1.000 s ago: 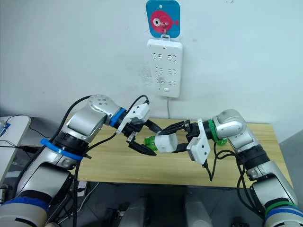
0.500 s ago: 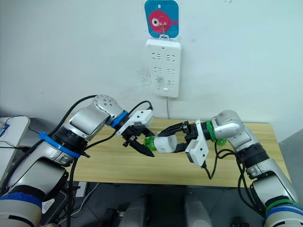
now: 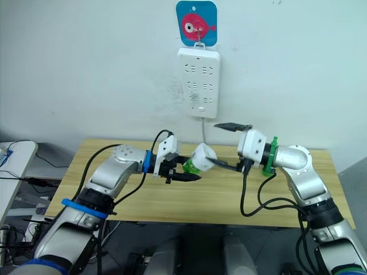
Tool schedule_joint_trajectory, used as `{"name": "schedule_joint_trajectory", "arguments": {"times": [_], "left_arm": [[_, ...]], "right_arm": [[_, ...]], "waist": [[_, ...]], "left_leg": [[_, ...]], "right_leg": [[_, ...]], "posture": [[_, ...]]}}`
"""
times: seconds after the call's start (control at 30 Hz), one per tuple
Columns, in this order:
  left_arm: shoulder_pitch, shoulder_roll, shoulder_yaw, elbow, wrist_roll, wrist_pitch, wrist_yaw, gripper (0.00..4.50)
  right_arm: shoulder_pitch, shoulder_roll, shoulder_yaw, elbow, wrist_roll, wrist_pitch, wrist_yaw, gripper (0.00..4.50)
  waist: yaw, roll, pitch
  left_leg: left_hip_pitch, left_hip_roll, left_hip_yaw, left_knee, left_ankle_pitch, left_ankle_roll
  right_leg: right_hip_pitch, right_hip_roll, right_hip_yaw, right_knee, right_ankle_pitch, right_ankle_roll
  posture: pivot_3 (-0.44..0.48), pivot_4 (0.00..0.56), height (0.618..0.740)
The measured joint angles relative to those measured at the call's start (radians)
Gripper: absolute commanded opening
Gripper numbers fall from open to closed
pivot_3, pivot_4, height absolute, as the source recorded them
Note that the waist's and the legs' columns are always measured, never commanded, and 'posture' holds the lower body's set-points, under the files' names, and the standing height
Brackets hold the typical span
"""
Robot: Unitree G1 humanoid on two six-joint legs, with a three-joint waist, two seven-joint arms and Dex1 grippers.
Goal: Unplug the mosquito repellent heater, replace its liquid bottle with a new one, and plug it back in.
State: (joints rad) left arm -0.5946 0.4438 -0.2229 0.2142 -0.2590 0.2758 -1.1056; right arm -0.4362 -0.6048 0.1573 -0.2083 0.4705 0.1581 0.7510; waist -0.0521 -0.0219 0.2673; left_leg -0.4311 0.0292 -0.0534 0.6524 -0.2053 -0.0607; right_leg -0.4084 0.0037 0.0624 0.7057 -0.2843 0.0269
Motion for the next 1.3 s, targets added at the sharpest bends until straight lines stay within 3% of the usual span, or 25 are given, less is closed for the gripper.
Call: {"name": "schedule_joint_trajectory", "arguments": {"times": [0.17,0.37,0.5,0.8,0.9,1.0,1.27,1.3], "left_arm": [[0.054,-0.103,0.083,-0.039,0.050,-0.246,0.203,2.23],[0.061,-0.137,0.091,-0.041,0.091,-0.358,0.273,2.23],[0.074,-0.150,0.087,-0.049,0.090,-0.369,0.287,2.23],[0.077,-0.173,0.088,-0.105,0.076,-0.313,0.310,2.23],[0.086,-0.175,0.091,-0.119,0.068,-0.298,0.316,2.23],[0.098,-0.175,0.094,-0.137,0.065,-0.282,0.333,2.23],[0.125,-0.176,0.098,-0.188,0.063,-0.236,0.367,2.23],[0.130,-0.177,0.098,-0.195,0.064,-0.232,0.375,2.58]], "right_arm": [[0.075,0.098,-0.068,-0.209,0.294,0.420,-0.263,4.50],[0.043,0.233,-0.131,-0.246,0.471,0.627,-0.484,4.50],[-0.020,0.297,-0.171,-0.239,0.505,0.665,-0.575,4.50],[-0.048,0.365,-0.153,-0.225,0.441,0.663,-0.608,4.50],[-0.049,0.395,-0.150,-0.216,0.409,0.653,-0.615,3.92],[-0.052,0.426,-0.156,-0.201,0.385,0.638,-0.625,3.02],[-0.052,0.471,-0.156,-0.199,0.353,0.632,-0.630,3.01],[-0.051,0.472,-0.156,-0.199,0.351,0.632,-0.629,3.01]], "waist": [[-0.001,0.000,-0.001],[-0.006,0.000,-0.006],[-0.006,0.000,-0.007],[-0.007,0.000,-0.009],[-0.007,0.000,-0.010],[-0.007,0.000,-0.010],[-0.007,0.000,-0.010],[-0.007,0.000,-0.010]], "left_leg": [[0.000,-0.001,0.002,0.004,-0.002,0.003],[0.000,-0.002,0.002,0.007,-0.002,0.004],[0.000,-0.002,0.002,0.007,-0.002,0.004],[-0.001,-0.002,0.002,0.007,-0.003,0.004],[-0.001,-0.002,0.002,0.007,-0.003,0.004],[-0.001,-0.002,0.002,0.007,-0.003,0.004],[-0.001,-0.002,0.002,0.006,-0.003,0.004],[-0.001,-0.002,0.002,0.006,-0.003,0.004]], "right_leg": [[0.000,0.002,0.000,0.004,0.000,0.000],[0.000,0.006,0.001,0.006,0.000,0.001],[0.000,0.008,0.000,0.006,0.000,0.001],[0.000,0.009,0.000,0.006,0.000,0.001],[0.000,0.009,0.000,0.006,0.000,0.001],[0.000,0.009,0.001,0.006,0.000,0.001],[0.000,0.009,0.001,0.005,0.000,0.001],[0.000,0.009,0.001,0.005,0.000,0.001]], "posture": [[-0.061,0.179,0.740],[-0.066,0.176,0.740],[-0.063,0.175,0.740],[-0.060,0.174,0.740],[-0.059,0.176,0.740],[-0.058,0.177,0.740],[-0.054,0.173,0.740],[-0.055,0.172,0.740]]}}
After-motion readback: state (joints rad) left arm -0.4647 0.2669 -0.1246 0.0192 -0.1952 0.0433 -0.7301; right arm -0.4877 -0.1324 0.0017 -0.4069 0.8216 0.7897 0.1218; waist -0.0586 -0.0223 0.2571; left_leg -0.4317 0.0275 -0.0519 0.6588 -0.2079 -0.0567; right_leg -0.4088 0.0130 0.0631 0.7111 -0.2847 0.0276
